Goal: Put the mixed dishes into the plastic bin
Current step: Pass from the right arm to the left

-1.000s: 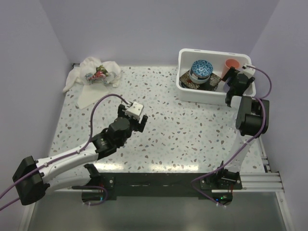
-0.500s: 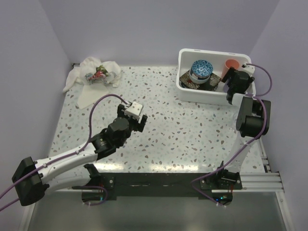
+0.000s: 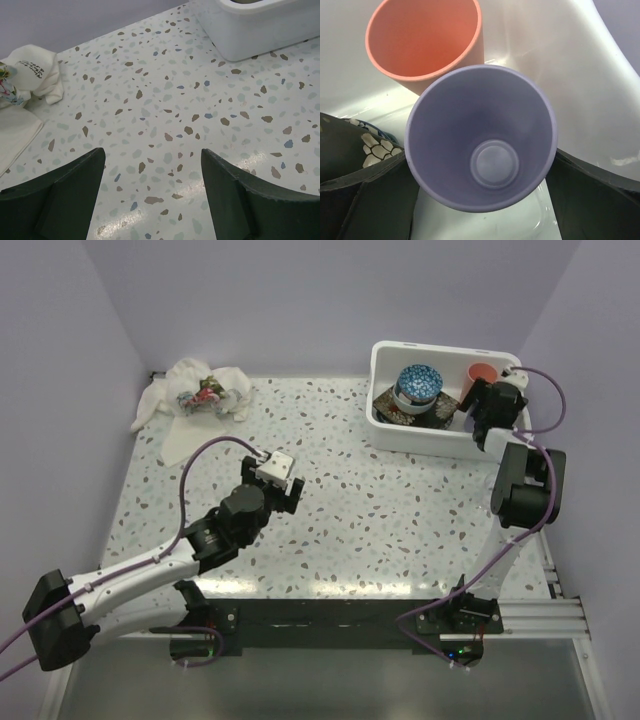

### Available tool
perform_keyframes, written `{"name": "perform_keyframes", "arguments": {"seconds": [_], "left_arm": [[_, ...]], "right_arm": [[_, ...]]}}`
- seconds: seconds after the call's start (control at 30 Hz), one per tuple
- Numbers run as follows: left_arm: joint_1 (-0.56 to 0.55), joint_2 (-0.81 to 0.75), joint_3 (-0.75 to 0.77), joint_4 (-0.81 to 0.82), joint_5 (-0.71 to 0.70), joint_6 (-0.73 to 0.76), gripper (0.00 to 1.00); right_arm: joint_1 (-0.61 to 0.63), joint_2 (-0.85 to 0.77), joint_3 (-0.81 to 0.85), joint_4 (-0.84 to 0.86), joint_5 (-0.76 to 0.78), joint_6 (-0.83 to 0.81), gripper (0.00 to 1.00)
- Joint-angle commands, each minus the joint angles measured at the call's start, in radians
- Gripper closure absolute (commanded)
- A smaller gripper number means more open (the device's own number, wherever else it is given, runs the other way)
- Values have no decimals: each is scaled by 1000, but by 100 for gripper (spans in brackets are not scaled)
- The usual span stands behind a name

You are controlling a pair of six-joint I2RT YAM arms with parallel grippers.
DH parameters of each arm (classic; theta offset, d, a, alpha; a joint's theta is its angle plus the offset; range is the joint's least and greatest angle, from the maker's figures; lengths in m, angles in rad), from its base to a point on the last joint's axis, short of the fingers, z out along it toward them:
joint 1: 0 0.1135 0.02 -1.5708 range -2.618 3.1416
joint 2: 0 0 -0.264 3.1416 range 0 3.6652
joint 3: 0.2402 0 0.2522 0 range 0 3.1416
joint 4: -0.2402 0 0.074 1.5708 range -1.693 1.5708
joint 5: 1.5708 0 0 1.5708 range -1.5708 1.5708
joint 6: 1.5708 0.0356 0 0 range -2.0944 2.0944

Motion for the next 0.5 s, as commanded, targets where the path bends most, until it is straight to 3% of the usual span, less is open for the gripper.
{"name": "perform_keyframes", "arguments": {"seconds": [0.0, 0.2, 0.47], "left_arm": [[-5, -22, 5, 30, -8, 15, 18], [-5, -28, 5, 29, -5, 13, 18], [-5, -34, 6, 26, -5, 12, 18]], "right_arm": [[10, -81, 27, -8, 3, -22, 2], [13, -107, 28, -23, 8, -45, 6], [13, -91, 45, -65, 10, -40, 1]]}}
